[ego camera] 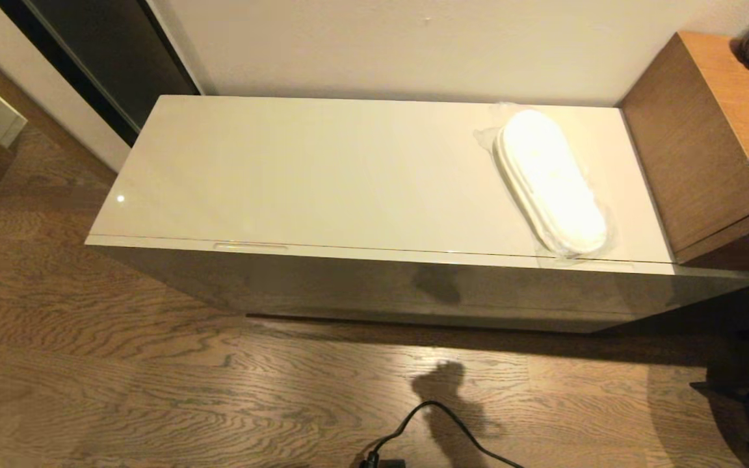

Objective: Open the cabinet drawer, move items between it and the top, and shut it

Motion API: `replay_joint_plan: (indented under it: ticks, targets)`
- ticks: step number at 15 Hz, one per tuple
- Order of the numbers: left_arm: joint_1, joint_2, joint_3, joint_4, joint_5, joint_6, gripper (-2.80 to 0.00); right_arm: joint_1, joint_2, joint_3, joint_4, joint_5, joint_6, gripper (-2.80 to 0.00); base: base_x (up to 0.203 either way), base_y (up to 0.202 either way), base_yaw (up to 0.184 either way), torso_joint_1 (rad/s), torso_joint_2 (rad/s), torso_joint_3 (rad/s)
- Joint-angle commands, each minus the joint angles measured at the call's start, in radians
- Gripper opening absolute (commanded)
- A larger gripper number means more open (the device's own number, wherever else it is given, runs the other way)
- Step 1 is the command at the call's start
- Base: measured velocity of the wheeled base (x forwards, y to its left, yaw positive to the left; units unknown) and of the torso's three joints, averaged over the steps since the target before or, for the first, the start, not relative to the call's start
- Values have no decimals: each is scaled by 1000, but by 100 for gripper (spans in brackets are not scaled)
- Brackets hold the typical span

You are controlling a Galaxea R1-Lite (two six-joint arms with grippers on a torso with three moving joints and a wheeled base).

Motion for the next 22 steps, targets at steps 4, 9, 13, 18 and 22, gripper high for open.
replay_joint_plan:
  ticks: [4, 9, 13, 18, 22]
  targets:
    - [0, 2, 0, -1, 0, -1, -280, -1, -229, 52, 150, 3, 41, -280, 0, 0, 0, 0, 0, 0]
    - [0, 2, 0, -1, 0, -1, -280, -6, -237, 218, 142, -1, 303, -280, 0, 0, 0, 0, 0, 0]
    - [0, 2, 0, 0, 0, -1, -280, -1, -226, 326, 80, -1, 444, -280, 0, 0, 0, 0, 0, 0]
    - [2, 1, 1, -1, -1, 2, -280, -1, -275, 538, -172, -58, 540, -280, 0, 0, 0, 0, 0, 0]
    - [1, 2, 0, -1, 0, -2, -280, -53, -362, 557, -123, -74, 704, -280, 0, 0, 0, 0, 0, 0]
